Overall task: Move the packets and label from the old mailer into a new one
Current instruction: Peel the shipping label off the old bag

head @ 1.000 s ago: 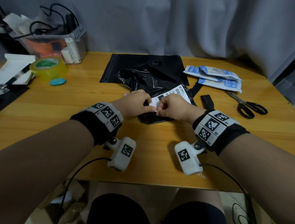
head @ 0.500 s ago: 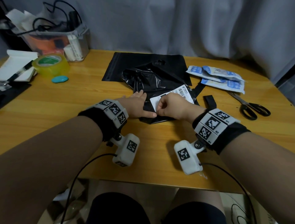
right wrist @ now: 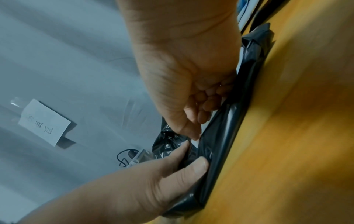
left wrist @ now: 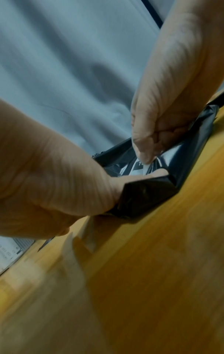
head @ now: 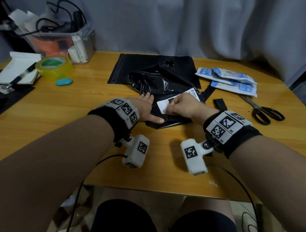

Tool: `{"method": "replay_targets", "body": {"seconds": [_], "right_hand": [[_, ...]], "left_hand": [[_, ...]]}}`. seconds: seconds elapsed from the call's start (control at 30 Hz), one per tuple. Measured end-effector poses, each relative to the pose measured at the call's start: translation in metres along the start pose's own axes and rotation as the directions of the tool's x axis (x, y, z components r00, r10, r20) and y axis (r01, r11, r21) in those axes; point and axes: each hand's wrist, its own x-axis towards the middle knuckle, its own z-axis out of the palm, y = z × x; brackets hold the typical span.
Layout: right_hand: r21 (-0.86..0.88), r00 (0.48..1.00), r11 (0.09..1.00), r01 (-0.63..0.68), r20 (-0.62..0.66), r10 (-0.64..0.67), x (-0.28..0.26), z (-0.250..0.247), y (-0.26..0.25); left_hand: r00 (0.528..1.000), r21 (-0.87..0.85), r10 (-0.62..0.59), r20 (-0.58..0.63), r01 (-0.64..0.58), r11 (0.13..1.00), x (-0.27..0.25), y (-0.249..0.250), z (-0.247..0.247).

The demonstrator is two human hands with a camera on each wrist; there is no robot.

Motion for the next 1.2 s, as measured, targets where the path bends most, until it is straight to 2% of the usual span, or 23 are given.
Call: {"method": "replay_targets", "body": {"seconds": [0.23,0.37,0.5,0.6,0.77,0.93,1.07,1.2], "right_hand": [[0.048,0.999,0.999,0.004,-0.045,-0.002,0.001,-0.006,0.008],[-0.08,0.987,0.988,0.132,-0.085,-0.139,-0.002,-0.003,0.01],[-0.223,0.957,0.933,0.282,-0.004,-0.29,-0.004,-0.003,0.01],[-0.292,0.956,0.911,0.292,0.06,-0.287,-0.004,-0.002,0.007],[-0.296,0.964,0.918,0.263,0.041,-0.263,-0.002,-0.002,0.007],[-0.386,0.944,0.865,0.321,0.052,-0.327,0.001,0.002,0.007],[-0.512,0.933,0.789,0.34,0.081,-0.35,0.004,0.0,0.002],[-0.455,0.948,0.837,0.304,0.054,-0.315,0.006,-0.008,-0.004]], "left_hand": [[1.0,-0.003,-0.014,-0.001,0.013,1.0,-0.002,-0.001,-0.001],[0.999,0.005,-0.043,-0.023,0.043,0.999,-0.003,-0.001,0.004],[0.997,-0.039,-0.06,-0.046,0.058,0.998,-0.009,-0.001,0.009],[0.992,-0.077,-0.055,-0.118,0.046,0.996,-0.011,0.001,0.009],[0.974,0.014,0.004,-0.226,-0.001,1.0,-0.003,0.003,0.007],[0.992,0.041,0.019,-0.121,-0.014,0.999,0.006,-0.001,0.005],[0.995,0.056,-0.006,-0.098,0.012,0.998,0.009,-0.002,0.006],[0.996,0.061,-0.036,-0.078,0.04,0.997,0.011,-0.001,0.007]]}}
